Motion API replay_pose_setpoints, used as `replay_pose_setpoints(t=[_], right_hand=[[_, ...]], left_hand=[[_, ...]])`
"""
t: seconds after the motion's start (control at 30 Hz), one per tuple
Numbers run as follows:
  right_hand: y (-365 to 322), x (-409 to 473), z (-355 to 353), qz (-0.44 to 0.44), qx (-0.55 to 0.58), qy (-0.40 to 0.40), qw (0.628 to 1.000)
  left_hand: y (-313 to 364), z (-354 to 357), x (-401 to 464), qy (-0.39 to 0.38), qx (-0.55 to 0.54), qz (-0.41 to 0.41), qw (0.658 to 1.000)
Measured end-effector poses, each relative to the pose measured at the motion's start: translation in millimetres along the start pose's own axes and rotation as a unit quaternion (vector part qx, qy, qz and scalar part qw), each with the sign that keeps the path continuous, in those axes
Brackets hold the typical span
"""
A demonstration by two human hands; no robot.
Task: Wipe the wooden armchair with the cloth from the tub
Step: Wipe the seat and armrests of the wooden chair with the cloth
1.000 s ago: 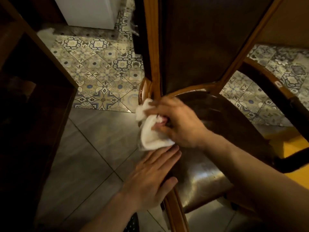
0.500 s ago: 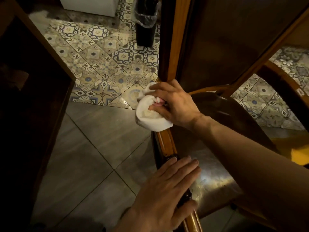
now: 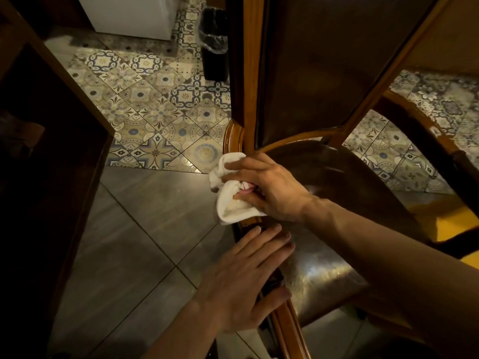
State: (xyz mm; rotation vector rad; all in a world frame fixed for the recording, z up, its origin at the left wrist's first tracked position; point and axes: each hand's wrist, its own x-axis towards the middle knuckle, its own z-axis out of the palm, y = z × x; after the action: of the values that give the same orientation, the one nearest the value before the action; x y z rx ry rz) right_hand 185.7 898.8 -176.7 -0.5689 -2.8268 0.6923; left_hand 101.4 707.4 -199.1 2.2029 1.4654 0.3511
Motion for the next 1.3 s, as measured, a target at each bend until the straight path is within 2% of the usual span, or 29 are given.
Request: replay_pose_setpoints(t=[0.27, 0.4, 0.5, 0.57, 0.67, 0.73, 0.77, 0.8, 0.87, 0.93, 1.0, 1.1, 1.3], right_hand=[[-6.7, -34.1, -7.3, 0.028, 0.020, -0.025, 0.999], [-15.8, -44.1, -10.8, 0.050, 0.020, -0.038, 0.998], [-20.9, -45.5, -12.6, 0.063, 0.014, -0.082, 0.995], [-24.2, -46.4, -14.6, 0.075, 0.010, -0.112, 0.991], [-31.6, -46.6, -15.9, 0.105, 0.010, -0.105, 0.989], [-42.1, -47.0, -16.5, 0.131, 0.018, -0.096, 0.987], [-47.9, -47.8, -17.0, 0.144, 0.022, -0.091, 0.985], [-53.7, -49.4, -18.3, 0.157, 0.026, -0.082, 0.984], [-65.0, -54.3, -22.1, 0.178, 0.037, -0.058, 0.982], [-74.4, -62.3, -28.9, 0.193, 0.055, -0.034, 0.979], [-81.6, -73.6, -39.1, 0.203, 0.085, -0.002, 0.975], [-88.4, -92.2, -61.9, 0.216, 0.094, 0.038, 0.971], [-96.7, -118.1, -128.7, 0.261, 0.047, 0.101, 0.959]], left_hand=[[7.7, -0.9, -8.2, 0.008, 0.001, -0.019, 1.000], [11.8, -0.9, -15.6, -0.014, -0.020, -0.029, 0.999], [12.7, -5.5, -19.3, -0.007, -0.048, -0.052, 0.997], [18.1, -13.8, -22.2, 0.028, -0.043, -0.066, 0.996], [25.5, -30.7, -25.5, 0.162, -0.010, -0.060, 0.985], [20.6, -46.3, -20.8, 0.227, 0.017, -0.092, 0.969], [15.3, -54.9, -17.1, 0.234, 0.025, -0.120, 0.964], [9.6, -62.6, -12.9, 0.225, 0.025, -0.148, 0.963], [-0.3, -74.1, -5.6, 0.160, 0.021, -0.180, 0.970], [-6.8, -79.1, -0.6, 0.082, 0.004, -0.178, 0.981], [-6.1, -83.4, 5.1, 0.045, -0.030, -0.174, 0.983], [6.8, -97.2, 18.0, 0.052, -0.032, -0.157, 0.986], [52.4, -149.2, 65.8, 0.042, 0.056, -0.101, 0.992]])
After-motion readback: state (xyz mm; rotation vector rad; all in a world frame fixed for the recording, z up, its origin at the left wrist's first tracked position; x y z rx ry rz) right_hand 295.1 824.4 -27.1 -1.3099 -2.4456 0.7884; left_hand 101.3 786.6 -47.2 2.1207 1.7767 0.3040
